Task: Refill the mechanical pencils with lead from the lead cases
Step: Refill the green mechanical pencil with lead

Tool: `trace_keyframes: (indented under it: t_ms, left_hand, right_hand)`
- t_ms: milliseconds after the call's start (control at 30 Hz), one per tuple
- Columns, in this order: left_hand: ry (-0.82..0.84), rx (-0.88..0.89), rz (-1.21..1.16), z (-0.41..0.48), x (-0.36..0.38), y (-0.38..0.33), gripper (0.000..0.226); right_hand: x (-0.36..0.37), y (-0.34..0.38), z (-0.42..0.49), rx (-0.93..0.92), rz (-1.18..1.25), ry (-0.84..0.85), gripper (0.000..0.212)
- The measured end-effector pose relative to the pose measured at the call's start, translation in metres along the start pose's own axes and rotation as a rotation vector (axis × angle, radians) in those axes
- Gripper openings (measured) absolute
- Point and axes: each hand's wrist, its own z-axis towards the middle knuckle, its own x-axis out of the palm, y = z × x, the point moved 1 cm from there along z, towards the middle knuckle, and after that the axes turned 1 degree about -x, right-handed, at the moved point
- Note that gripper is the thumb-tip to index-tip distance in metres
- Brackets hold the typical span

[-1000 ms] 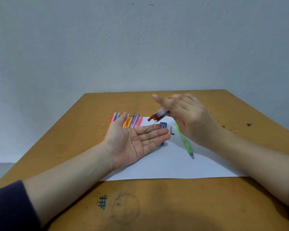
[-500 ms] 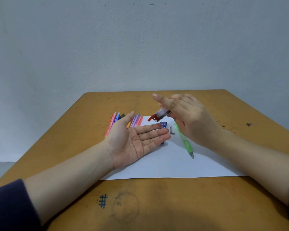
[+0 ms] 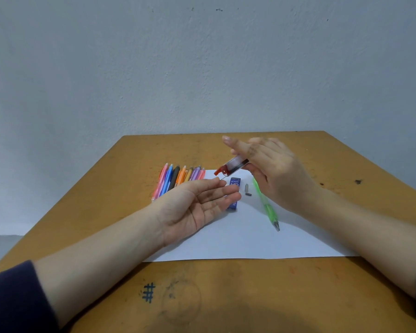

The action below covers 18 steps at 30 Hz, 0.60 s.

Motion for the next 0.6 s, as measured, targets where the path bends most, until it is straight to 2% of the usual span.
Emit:
trace_keyframes:
  t_ms: [600]
  left_hand:
    - [-0.172,0.187,-0.053,0.0036,-0.0067,-0.0077,0.019]
  right_hand:
    - [-0.0019,-0.0072,-0.0032,0.039,-0.064,-0.031,0.05]
